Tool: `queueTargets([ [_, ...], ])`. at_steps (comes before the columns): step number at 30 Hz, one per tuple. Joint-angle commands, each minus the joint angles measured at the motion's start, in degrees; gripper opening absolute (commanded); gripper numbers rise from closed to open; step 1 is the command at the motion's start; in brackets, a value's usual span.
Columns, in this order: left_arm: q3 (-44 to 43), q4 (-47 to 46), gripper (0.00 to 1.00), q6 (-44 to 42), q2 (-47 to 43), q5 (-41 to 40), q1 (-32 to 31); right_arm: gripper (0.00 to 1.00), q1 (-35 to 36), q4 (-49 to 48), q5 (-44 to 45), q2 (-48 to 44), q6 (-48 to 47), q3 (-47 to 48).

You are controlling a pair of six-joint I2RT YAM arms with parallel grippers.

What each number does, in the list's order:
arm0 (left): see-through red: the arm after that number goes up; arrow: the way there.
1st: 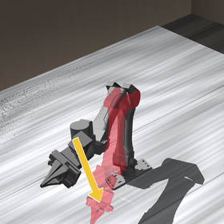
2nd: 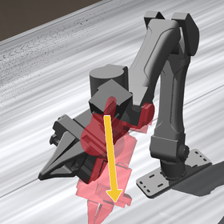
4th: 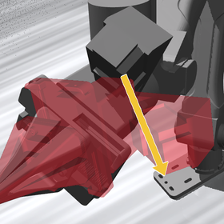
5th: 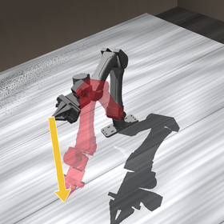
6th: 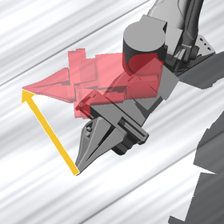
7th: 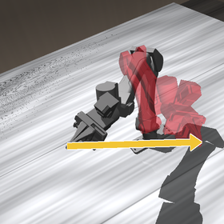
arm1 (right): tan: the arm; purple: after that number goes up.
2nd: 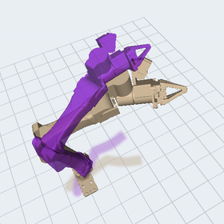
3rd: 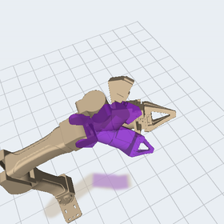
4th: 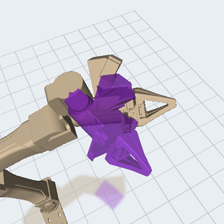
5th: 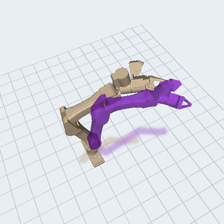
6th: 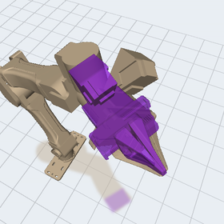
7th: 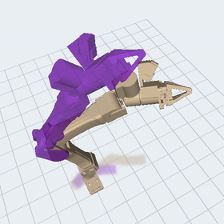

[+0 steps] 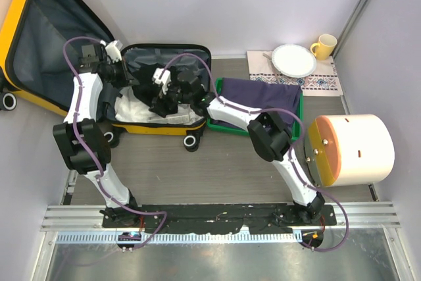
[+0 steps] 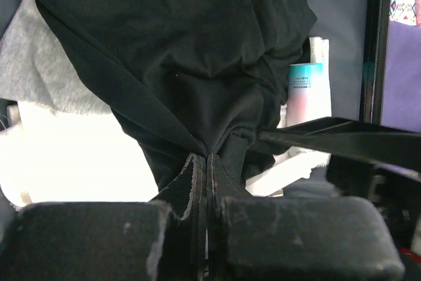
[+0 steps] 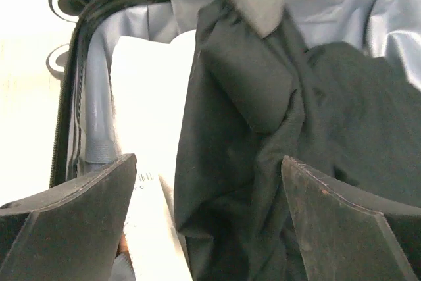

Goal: Open, take out, and arrange the luggage

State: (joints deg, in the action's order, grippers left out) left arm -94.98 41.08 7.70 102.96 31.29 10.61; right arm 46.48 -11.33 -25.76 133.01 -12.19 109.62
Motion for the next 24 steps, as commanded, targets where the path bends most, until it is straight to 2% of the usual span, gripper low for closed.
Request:
queueTargets([
  [1,-3.7,-1.3,0.00,0.6,0.4,1.7,0.0,0.98,0.1,-1.5,0.4,2.6,-2.8,3.6],
  [4,-4.4,-1.4,0.00,0.9,0.8,1.9,-0.1,0.98,0.5,0.5,2.7,3.7,-6.0,3.7],
  [8,-5.3,-1.8,0.00,1.5,1.2,2.4,-0.1,0.95,1.8,2.9,10.8,4.5,-11.1,3.4],
  [11,-5.7,-1.4,0.00,1.2,1.3,2.3,-0.1,0.81,1.9,1.4,15.7,3.6,-11.8,2.3],
  [12,-5.7,-1.2,0.00,0.7,1.2,2.4,-0.1,0.66,1.9,0.5,18.3,2.7,-11.8,1.7],
  [14,-5.7,-0.9,0.00,0.0,0.9,2.5,0.1,0.46,1.9,-2.2,20.4,1.6,-12.0,0.2],
  [15,-5.6,-0.6,0.00,-0.9,0.8,2.8,0.3,0.26,1.8,-2.6,20.8,1.1,-12.2,0.0],
  [17,-5.5,-0.1,0.00,-1.8,0.4,3.7,0.5,0.01,1.2,-2.7,20.9,-0.5,-12.3,0.0],
  [24,-6.7,1.2,0.00,-5.1,-1.3,7.9,1.8,0.01,-1.4,-2.9,17.8,-5.0,-10.5,0.5],
])
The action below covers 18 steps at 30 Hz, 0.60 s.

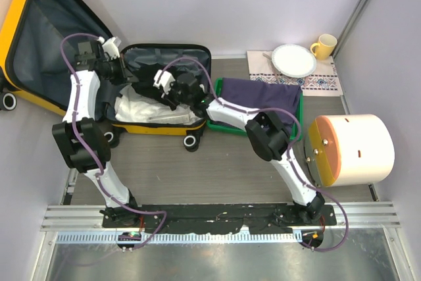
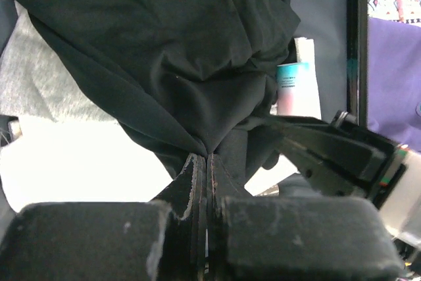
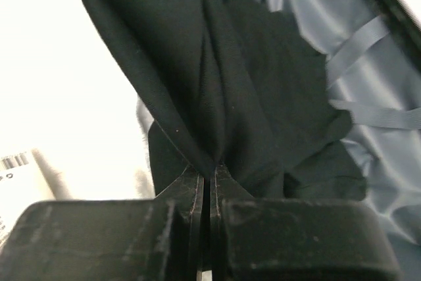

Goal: Open, take out, and arrange the luggage

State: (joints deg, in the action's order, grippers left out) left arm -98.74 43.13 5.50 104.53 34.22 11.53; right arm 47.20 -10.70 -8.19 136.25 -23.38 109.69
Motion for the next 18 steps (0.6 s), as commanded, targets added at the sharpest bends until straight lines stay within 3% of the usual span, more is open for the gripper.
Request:
queueTargets([
  [1,-2.4,-1.0,0.00,-3.3,-3.5,5.8,0.9,0.01,-2.4,-3.7,-1.4,-9.0,0.6,-0.4],
  [7,-1.1,-2.1,0.00,-3.6,-6.0,8.4,1.0,0.01,-3.2,-3.3,-6.2,-12.6,-2.8,-2.4],
  [13,0.8,2.4,0.00,-9.1,-7.7,9.7,1.0,0.01,-3.4,2.4,-10.5,-14.2,-6.2,-3.4],
  [14,1.5,3.3,0.00,-10.0,-8.4,9.8,0.9,0.12,-3.4,2.5,-10.6,-14.3,-6.2,-4.0],
  [16,3.5,4.1,0.00,-12.3,-9.2,10.2,1.0,0.51,-3.3,2.7,-9.7,-14.2,-5.6,-5.1],
  [18,5.2,5.3,0.00,-13.4,-10.4,10.2,1.0,0.63,-3.0,1.8,-7.0,-13.6,-4.7,-5.1],
])
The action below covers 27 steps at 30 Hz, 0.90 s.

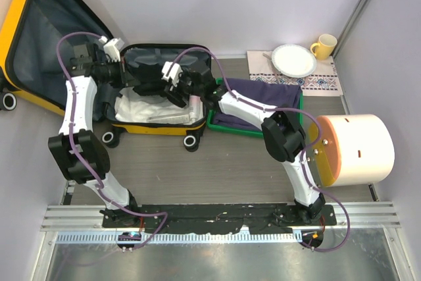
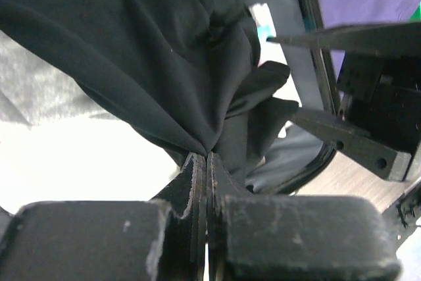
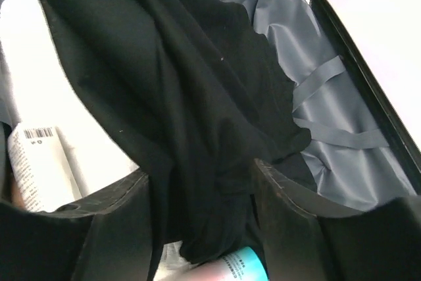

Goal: Open, take out, and arrange the luggage

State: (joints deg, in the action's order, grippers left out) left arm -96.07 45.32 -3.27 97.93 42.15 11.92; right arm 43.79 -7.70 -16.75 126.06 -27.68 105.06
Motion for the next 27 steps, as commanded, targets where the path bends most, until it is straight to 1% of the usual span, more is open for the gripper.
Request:
queueTargets([
  [1,3.0,3.7,0.00,-5.0,-4.2,2.2,0.5,0.73,0.5,-1.5,2.3,-2.7,-0.2,-0.5],
  [2,3.4,4.1,0.00,-5.3,-4.7,2.3,0.6,0.75,0.7,-1.7,3.0,-2.2,-0.3,-0.5],
  [5,4.6,5.1,0.00,-6.3,-4.9,2.1,0.9,0.77,0.9,-2.1,2.6,0.1,-0.8,0.1],
  [11,3.8,6.1,0.00,-7.1,-4.2,2.2,1.4,0.78,1.6,-3.3,0.7,2.7,-3.3,-0.5],
  [13,3.6,7.8,0.00,-8.9,-4.0,2.3,1.5,0.78,1.7,-3.4,-0.2,2.6,-4.5,-1.3],
  [15,3.9,8.8,0.00,-10.3,-4.1,2.3,1.6,0.75,1.7,-2.8,-1.3,2.2,-6.1,-1.9],
  [16,4.3,9.3,0.00,-10.9,-4.1,2.1,1.5,0.61,1.7,-2.1,-1.8,2.0,-6.9,-2.0],
  [17,5.4,9.3,0.00,-11.7,-4.2,1.7,1.5,0.54,1.7,-1.6,-2.6,1.8,-7.4,-2.8],
  [18,5.9,9.3,0.00,-12.1,-4.3,1.3,1.6,0.38,1.7,-1.5,-2.9,1.1,-7.8,-3.4],
  [20,7.1,9.3,0.00,-13.9,-4.5,1.1,1.7,0.17,1.7,-1.5,-3.8,0.2,-8.2,-5.5],
  [21,7.6,9.4,0.00,-14.7,-4.4,0.6,1.7,0.03,1.7,-1.7,-3.9,-1.0,-8.4,-6.4],
  [22,8.2,9.5,0.00,-15.4,-4.6,0.1,1.7,0.01,1.7,-2.1,-3.9,-1.7,-8.4,-7.4],
  [23,9.7,9.7,0.00,-16.4,-4.9,-0.2,1.7,0.01,1.7,-2.4,-3.9,-2.1,-8.6,-9.2],
  [24,10.3,10.3,0.03,-20.8,-4.9,-0.6,1.7,0.01,1.7,-2.1,-4.3,-2.7,-9.0,-10.1],
  [25,11.0,12.1,0.05,-22.8,-4.9,-1.4,1.7,0.09,1.8,-1.6,-4.4,-3.4,-9.5,-10.7],
  [26,12.6,12.2,0.06,-24.2,-5.1,-2.7,1.8,0.29,1.8,1.8,-5.0,-3.4,-9.8,-10.7],
  [27,13.4,11.8,0.13,-25.2,-5.1,-3.8,1.9,0.60,1.8,4.3,-6.3,-3.3,-10.5,-10.1],
])
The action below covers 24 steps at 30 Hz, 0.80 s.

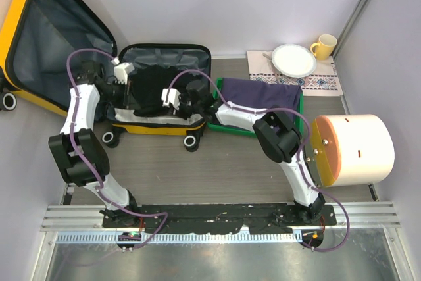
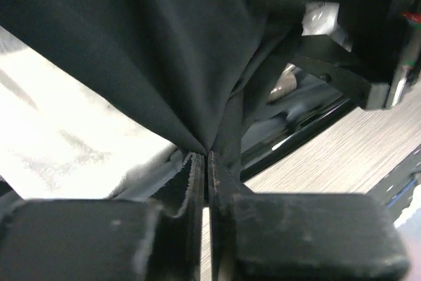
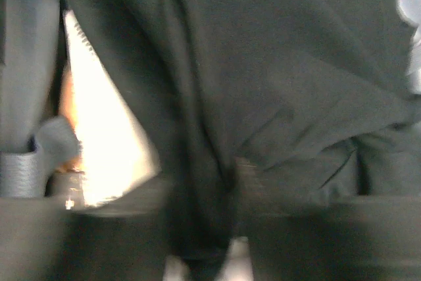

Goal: Open, take out, and arrange the luggage

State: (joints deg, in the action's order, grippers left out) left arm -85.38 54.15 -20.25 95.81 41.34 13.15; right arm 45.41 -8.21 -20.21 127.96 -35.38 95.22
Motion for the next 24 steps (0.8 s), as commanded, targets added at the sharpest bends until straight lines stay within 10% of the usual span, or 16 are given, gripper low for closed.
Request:
queueTargets([
  [1,3.2,3.0,0.20,-8.9,-2.9,-4.0,0.8,0.67,0.3,6.9,-2.9,-4.8,-3.3,0.3],
  [3,3.4,3.1,0.46,-8.8,-2.2,-5.4,1.5,0.76,0.3,10.4,-2.7,-4.8,-2.2,1.5],
  [8,1.5,-2.2,0.65,-3.8,-3.9,-5.5,3.6,0.76,-0.4,10.0,-3.4,-7.1,1.5,0.8],
  [17,-6.4,-6.4,0.66,1.7,2.7,-5.6,2.6,0.75,-3.9,6.1,-8.4,-7.9,14.5,3.8],
  [24,-9.5,-2.3,0.48,-5.7,7.9,-4.6,-3.6,0.68,-7.1,5.0,-7.4,-4.7,23.6,8.9],
])
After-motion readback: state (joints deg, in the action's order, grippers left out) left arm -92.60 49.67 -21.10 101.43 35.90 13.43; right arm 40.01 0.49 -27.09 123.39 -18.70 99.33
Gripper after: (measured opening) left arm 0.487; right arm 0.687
